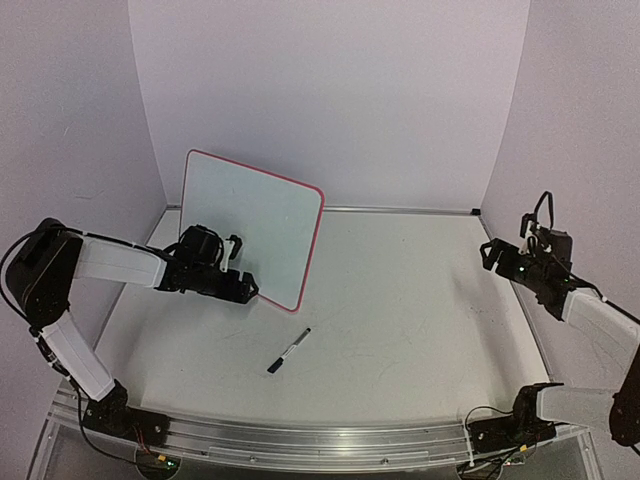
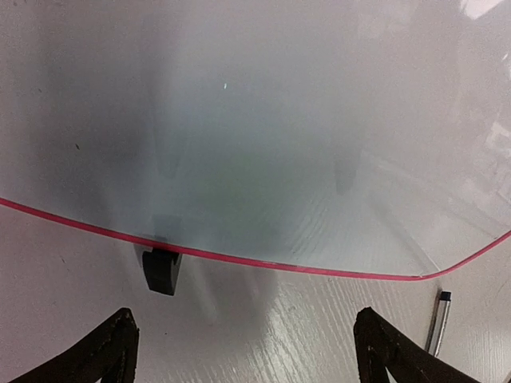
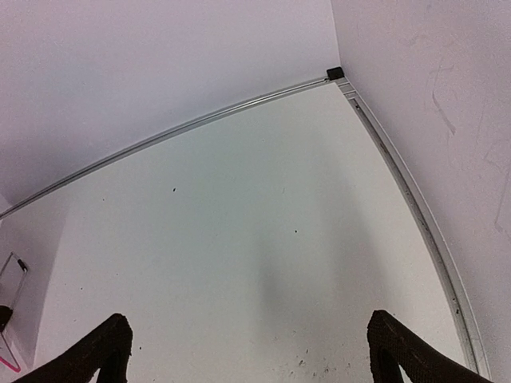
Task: Write a sentence on the whiteboard
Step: Move the whiteboard stand to the center of the board.
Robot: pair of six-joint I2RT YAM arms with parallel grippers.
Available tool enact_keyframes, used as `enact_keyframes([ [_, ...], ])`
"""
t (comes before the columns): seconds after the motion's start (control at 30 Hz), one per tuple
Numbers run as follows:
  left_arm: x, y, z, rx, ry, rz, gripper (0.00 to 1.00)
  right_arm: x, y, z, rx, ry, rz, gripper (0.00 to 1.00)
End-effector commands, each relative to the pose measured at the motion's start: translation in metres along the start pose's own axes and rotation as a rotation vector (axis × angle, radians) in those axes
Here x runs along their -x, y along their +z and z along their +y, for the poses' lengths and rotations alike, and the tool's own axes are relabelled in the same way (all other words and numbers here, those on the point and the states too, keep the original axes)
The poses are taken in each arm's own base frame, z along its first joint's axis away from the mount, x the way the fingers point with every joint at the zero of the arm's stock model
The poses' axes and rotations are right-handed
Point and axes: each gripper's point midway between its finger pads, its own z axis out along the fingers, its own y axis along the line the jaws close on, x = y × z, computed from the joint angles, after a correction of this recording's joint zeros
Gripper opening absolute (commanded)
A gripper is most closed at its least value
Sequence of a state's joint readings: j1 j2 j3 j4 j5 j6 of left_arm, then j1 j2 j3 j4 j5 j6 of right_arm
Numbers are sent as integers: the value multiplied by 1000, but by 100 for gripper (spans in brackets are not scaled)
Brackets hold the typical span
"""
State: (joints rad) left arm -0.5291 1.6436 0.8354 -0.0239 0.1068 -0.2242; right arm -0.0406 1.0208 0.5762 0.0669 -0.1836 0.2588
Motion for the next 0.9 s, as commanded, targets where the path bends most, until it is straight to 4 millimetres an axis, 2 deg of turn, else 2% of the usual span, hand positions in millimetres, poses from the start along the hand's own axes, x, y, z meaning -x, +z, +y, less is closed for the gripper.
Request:
enact_keyframes([
  [0.0, 29, 4, -4, 0, 39, -91, 88, 18, -6, 12, 46, -13, -36, 98],
  [0.3, 26, 24, 16, 101, 38, -67, 59, 20, -7, 15, 59, -6, -37, 98],
  [0.53, 29, 29, 23, 139, 32, -81, 53, 19, -9, 16, 65, -5, -38, 98],
  [0.73, 28, 30, 38, 220, 26, -87, 47, 20, -9, 18, 75, -9, -38, 98],
  [0.87, 29, 32, 34, 195, 33, -100, 41, 20, -9, 18, 76, -9, -37, 98],
])
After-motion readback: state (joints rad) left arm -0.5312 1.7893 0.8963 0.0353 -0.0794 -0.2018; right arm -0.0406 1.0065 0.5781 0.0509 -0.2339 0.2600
